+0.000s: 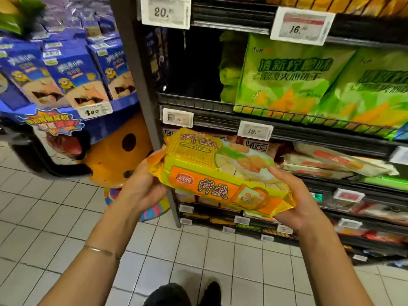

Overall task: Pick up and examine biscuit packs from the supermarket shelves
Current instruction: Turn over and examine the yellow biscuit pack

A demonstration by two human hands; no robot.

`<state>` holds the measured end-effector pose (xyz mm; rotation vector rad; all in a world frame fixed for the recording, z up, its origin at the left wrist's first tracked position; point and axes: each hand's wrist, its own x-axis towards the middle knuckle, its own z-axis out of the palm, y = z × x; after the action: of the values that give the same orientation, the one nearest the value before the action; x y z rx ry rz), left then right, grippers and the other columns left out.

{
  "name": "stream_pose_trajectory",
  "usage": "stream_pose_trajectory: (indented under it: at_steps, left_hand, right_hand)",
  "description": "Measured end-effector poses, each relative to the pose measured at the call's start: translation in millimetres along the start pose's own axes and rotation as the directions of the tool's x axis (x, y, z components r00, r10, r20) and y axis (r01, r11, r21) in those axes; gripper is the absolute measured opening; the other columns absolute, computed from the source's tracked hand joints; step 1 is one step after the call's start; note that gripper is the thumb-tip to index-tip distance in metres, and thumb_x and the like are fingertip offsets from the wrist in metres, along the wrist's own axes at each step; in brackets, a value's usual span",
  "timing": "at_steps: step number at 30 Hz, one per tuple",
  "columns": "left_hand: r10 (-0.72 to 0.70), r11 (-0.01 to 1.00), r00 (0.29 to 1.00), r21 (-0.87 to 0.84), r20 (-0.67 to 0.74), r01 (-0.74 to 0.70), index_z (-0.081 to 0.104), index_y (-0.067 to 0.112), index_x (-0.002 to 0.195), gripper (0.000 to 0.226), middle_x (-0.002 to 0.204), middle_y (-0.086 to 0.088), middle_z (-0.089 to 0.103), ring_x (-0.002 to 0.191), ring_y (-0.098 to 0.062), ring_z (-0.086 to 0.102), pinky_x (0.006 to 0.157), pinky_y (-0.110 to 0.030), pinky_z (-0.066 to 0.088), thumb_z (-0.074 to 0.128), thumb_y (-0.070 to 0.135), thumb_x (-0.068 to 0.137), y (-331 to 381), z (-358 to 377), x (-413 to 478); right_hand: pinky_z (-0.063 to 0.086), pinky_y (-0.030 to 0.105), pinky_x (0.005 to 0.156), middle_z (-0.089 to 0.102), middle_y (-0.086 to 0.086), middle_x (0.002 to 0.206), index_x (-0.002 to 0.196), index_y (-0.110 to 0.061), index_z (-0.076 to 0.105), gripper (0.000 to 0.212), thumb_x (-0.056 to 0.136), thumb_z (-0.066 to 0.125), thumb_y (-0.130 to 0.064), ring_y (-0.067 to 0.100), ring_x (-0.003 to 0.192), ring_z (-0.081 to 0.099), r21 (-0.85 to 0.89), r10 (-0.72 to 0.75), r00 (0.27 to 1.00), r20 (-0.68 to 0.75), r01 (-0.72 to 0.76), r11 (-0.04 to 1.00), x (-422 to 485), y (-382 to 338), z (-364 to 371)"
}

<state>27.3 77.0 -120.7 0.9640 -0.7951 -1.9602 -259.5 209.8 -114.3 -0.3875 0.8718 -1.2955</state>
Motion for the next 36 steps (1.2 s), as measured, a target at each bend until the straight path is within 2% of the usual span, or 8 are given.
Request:
stream_pose_trajectory:
  at_steps: [4,7,10,15,19,24,32,36]
  left_hand:
    - [0.113,0.938,0.993,0.331,-0.023,-0.099,0.069,0.014,0.127,0.033,0.117,-0.018,0.076,0.102,-0.035,0.072,0.081,-0.049,0.062,0.069,0.021,0.095,27.0,6.9,5.9]
    - [0.179,0.866,0.984,0.474,0.006,-0.16,0.077,0.02,0.117,0.02,0.115,-0.02,0.076,0.104,-0.037,0.072,0.091,-0.056,0.055,0.061,0.024,0.104,41.2,20.8,12.3]
    - [0.344,0.772,0.939,0.559,0.033,-0.302,0.08,0.034,0.105,0.027,0.105,-0.003,0.081,0.092,-0.017,0.077,0.072,-0.033,0.06,0.054,0.025,0.107,56.1,39.1,17.7]
    - [0.521,0.575,0.839,0.663,0.156,-0.48,0.077,0.033,0.109,0.03,0.105,0.015,0.079,0.098,0.0,0.074,0.078,-0.014,0.054,0.047,0.028,0.11,92.2,76.5,21.6]
    - [0.595,0.513,0.785,0.671,0.172,-0.535,0.068,0.014,0.131,0.027,0.118,0.002,0.077,0.11,-0.011,0.072,0.093,-0.033,0.06,0.057,0.019,0.107,107.6,93.0,38.0]
    - [0.611,0.56,0.779,0.618,0.141,-0.552,0.059,0.011,0.139,0.038,0.13,-0.006,0.071,0.121,-0.019,0.068,0.103,-0.046,0.056,0.065,0.014,0.102,110.8,92.3,40.6]
    - [0.669,0.587,0.733,0.515,0.126,-0.625,0.057,0.003,0.14,0.047,0.133,-0.015,0.068,0.127,-0.025,0.065,0.11,-0.048,0.052,0.067,0.01,0.095,125.2,90.4,43.7]
    - [0.67,0.607,0.74,0.525,0.066,-0.597,0.054,-0.001,0.14,0.042,0.135,-0.016,0.066,0.128,-0.024,0.063,0.111,-0.047,0.051,0.062,-0.001,0.099,128.8,89.7,57.6]
  right_hand:
    - [0.06,0.051,0.093,0.062,0.015,0.143,0.154,-0.018,0.043,0.078,0.08,0.068,-0.015,0.038,0.125,0.065,-0.235,-0.318,0.947,-0.049,0.299,0.925,6.8,-10.9,-1.9]
    - [0.061,0.037,0.088,0.067,0.002,0.137,0.155,-0.026,0.037,0.101,0.066,0.084,-0.012,0.027,0.121,0.067,-0.41,-0.521,0.853,0.02,0.483,0.774,13.2,-22.0,9.4]
    - [0.058,0.026,0.086,0.07,-0.009,0.128,0.155,-0.015,0.032,0.105,0.065,0.085,-0.016,0.014,0.114,0.07,-0.456,-0.635,0.768,0.082,0.596,0.662,23.8,-28.0,24.5]
    - [0.058,0.03,0.094,0.065,0.004,0.134,0.142,-0.019,0.041,0.082,0.074,0.083,-0.001,0.021,0.121,0.067,-0.5,-0.786,0.598,0.155,0.734,0.46,33.1,-40.1,54.5]
    - [0.054,0.047,0.105,0.05,0.023,0.144,0.145,-0.001,0.034,0.089,0.075,0.086,-0.012,0.039,0.132,0.057,-0.517,-0.856,0.485,0.18,0.787,0.337,49.4,-50.9,76.7]
    - [0.055,0.041,0.102,0.052,0.02,0.14,0.141,-0.022,0.039,0.081,0.075,0.085,-0.01,0.042,0.129,0.058,-0.48,-0.904,0.382,0.191,0.84,0.254,56.2,-53.4,92.3]
    - [0.054,0.04,0.102,0.05,0.016,0.136,0.142,-0.033,0.043,0.077,0.081,0.088,-0.022,0.035,0.127,0.057,-0.476,-0.921,0.295,0.255,0.867,0.146,59.7,-55.1,106.2]
    - [0.05,0.059,0.106,0.048,0.02,0.143,0.141,-0.045,0.041,0.082,0.076,0.09,-0.043,0.041,0.133,0.053,-0.593,-0.895,0.397,0.204,0.777,0.21,75.8,-60.0,111.1]
